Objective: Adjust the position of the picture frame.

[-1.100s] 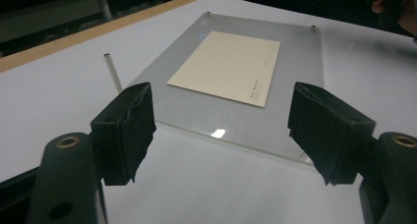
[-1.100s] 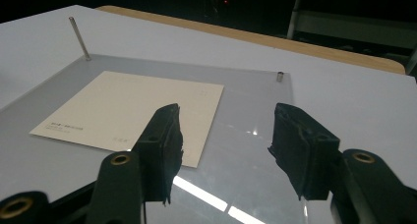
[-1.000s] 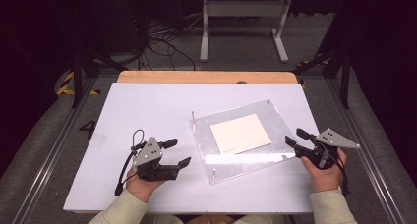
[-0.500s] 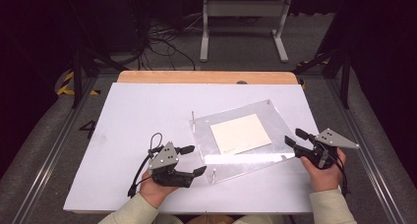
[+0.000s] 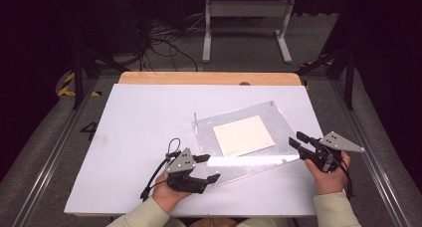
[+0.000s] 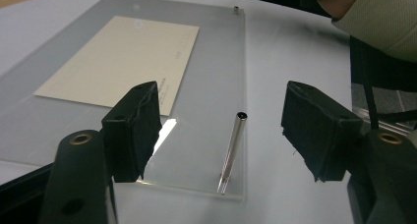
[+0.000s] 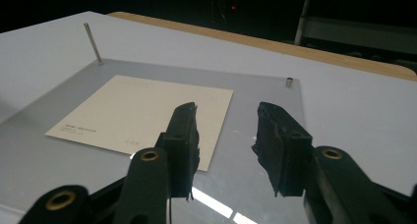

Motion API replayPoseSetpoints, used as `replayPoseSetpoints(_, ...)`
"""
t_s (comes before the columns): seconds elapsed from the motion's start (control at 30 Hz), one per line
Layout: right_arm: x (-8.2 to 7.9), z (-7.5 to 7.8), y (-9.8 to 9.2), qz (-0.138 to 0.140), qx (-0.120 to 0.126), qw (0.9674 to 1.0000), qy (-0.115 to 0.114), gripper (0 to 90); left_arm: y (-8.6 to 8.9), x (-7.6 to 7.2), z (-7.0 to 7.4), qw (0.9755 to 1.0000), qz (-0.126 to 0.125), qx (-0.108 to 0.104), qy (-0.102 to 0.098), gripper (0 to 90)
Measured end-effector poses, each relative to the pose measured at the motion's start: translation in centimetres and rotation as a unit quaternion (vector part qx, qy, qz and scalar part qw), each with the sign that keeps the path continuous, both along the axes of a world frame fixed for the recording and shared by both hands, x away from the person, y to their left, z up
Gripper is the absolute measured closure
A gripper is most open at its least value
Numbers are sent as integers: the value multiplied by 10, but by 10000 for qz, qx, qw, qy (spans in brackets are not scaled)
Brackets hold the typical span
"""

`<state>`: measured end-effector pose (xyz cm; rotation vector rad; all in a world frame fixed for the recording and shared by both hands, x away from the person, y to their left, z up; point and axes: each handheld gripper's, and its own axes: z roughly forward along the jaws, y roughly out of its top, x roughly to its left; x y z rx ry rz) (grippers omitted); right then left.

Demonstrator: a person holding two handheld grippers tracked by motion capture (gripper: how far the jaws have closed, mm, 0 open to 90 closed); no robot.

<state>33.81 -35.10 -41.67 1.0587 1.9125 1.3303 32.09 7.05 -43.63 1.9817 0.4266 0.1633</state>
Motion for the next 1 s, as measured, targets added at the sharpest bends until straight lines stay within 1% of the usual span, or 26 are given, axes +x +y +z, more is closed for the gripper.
replayPoseSetpoints(0.07,-1,0,0,13,-13,10000,-17,648,-4,1,-4,9999,-54,39,102,351)
replayPoseSetpoints(0.1,-1,0,0,16,-30,10000,-25,651,-6,1,-6,9998,-52,66,199,364)
replayPoseSetpoints(0.17,0,-1,-1,61,48,10000,-4,650,-10,3,-10,9993,-47,155,328,403)
replayPoseSetpoints(0.2,0,-1,-1,66,57,10000,36,647,-12,3,-12,9991,-53,162,375,425)
replayPoseSetpoints(0.27,0,-2,0,93,73,9999,59,633,-16,5,-15,9988,-42,242,433,464)
replayPoseSetpoints(0.33,0,-2,1,84,6,9999,78,625,-19,6,-18,9983,-12,315,491,500)
replayPoseSetpoints(0.4,0,-2,1,73,3,9999,90,612,-22,7,-20,9979,50,451,466,551)
replayPoseSetpoints(0.43,0,-2,0,53,6,9999,96,612,-23,7,-21,9975,75,500,484,576)
replayPoseSetpoints(0.5,0,-3,-1,55,24,9999,103,612,-25,7,-22,9971,90,613,448,653)
replayPoseSetpoints(0.53,0,-3,-1,52,22,9999,107,612,-25,6,-22,9971,9,615,442,701)
replayPoseSetpoints(0.6,0,-3,-1,60,26,9999,114,613,-27,2,-21,9971,-60,699,302,800)
replayPoseSetpoints(0.63,0,-3,0,64,28,9999,118,615,-28,0,-19,9967,-43,796,167,834)
replayPoseSetpoints(0.67,0,-3,0,76,37,9999,121,617,-29,-1,-18,9964,-35,844,110,840)
replayPoseSetpoints(0.73,0,-3,0,90,36,9999,137,622,-27,1,-17,9965,-54,820,135,843)
replayPoseSetpoints(0.8,0,-2,0,117,41,9998,135,627,-25,2,-15,9964,1,840,152,844)
replayPoseSetpoints(0.9,-1,-2,-1,121,57,9998,146,632,-16,7,-12,9958,198,875,179,845)
replayPoseSetpoints(1.0,-2,-2,-1,163,92,9997,167,641,1,14,-9,9952,452,824,260,845)
